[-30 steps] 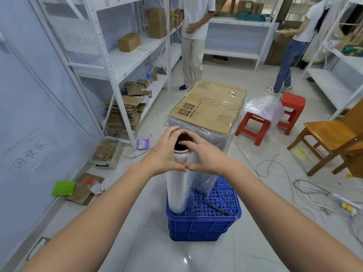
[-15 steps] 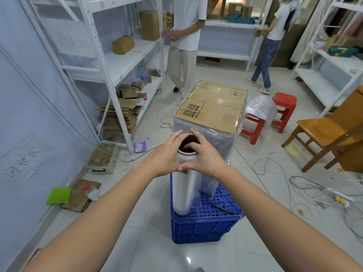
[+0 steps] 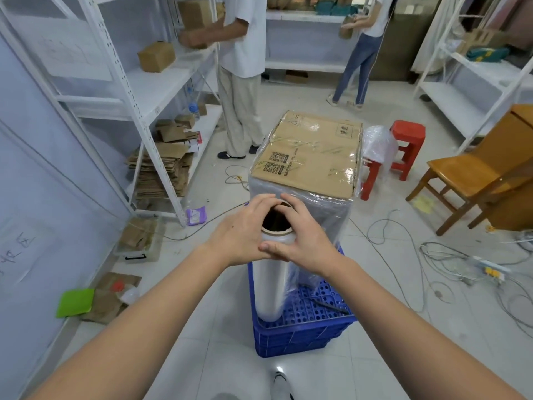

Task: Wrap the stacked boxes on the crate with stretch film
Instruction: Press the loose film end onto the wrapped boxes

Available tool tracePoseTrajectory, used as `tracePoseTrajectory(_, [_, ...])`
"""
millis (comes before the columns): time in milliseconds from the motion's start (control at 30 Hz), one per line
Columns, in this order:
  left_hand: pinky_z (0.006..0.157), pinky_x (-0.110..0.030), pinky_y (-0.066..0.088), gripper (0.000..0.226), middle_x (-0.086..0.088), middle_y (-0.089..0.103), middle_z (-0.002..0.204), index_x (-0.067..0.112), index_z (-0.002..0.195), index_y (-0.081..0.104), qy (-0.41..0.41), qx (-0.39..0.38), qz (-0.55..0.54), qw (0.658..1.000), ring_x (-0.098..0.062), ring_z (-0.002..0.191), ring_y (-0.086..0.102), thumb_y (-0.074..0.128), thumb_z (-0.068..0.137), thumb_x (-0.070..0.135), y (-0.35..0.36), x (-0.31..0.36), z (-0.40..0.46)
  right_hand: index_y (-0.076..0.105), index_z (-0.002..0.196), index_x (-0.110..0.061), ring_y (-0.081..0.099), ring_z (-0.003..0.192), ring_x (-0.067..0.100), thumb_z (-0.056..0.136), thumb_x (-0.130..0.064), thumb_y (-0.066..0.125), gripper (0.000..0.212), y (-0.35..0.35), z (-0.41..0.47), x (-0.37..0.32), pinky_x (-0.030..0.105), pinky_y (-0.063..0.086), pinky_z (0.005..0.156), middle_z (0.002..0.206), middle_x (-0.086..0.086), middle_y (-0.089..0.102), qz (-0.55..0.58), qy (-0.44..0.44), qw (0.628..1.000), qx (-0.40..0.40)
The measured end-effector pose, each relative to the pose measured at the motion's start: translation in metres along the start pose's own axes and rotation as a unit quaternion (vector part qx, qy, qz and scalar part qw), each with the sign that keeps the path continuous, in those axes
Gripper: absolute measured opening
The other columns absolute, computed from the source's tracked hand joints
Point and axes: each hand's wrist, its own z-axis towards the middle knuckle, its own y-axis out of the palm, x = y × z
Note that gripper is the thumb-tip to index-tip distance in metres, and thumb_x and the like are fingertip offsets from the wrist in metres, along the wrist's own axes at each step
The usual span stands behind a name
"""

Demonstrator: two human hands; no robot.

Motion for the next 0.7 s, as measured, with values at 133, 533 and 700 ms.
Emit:
tracePoseTrajectory(133, [0.095, -0.044, 0.055, 0.105, 0.018, 0.033, 0.151, 0.032, 0.150, 0.038, 0.032, -0.003, -0.045, 0.998, -0.014, 0.125, 0.055, 0.090, 0.060, 0.051, 0.006, -0.004, 0.001, 0.047, 0.142, -0.023, 0.027, 0.142, 0.004, 0.071, -0.069, 0.071, 0.087, -0.001, -0.009, -0.006, 0.037, 0.035, 0.114, 0.153, -0.008, 0.030, 0.002, -0.002, 1.000, 0.026])
tracePoseTrajectory(533, [0.115, -0.032, 0.041, 0.110, 0.016, 0.034, 0.150, 0.026, 0.153, 0.039, 0.150, -0.115, -0.122, 0.974, -0.006, 0.139, 0.041, 0.091, 0.057, 0.039, -0.019, -0.024, 0.027, 0.050, 0.143, -0.016, 0.036, 0.136, 0.000, 0.059, -0.068, 0.079, 0.103, 0.017, -0.016, -0.046, 0.030, 0.036, 0.113, 0.148, -0.012, 0.038, 0.004, 0.105, 0.979, 0.175])
tracePoseTrajectory(700, [0.116, -0.027, 0.038, 0.110, 0.019, 0.032, 0.154, 0.027, 0.153, 0.038, 0.142, -0.123, -0.122, 0.975, -0.002, 0.141, 0.037, 0.098, 0.061, 0.030, -0.011, -0.028, 0.023, 0.049, 0.143, -0.016, 0.032, 0.139, 0.000, 0.060, -0.070, 0.076, 0.103, 0.028, -0.019, -0.045, 0.032, 0.035, 0.114, 0.152, -0.016, 0.031, -0.014, 0.132, 0.978, 0.162])
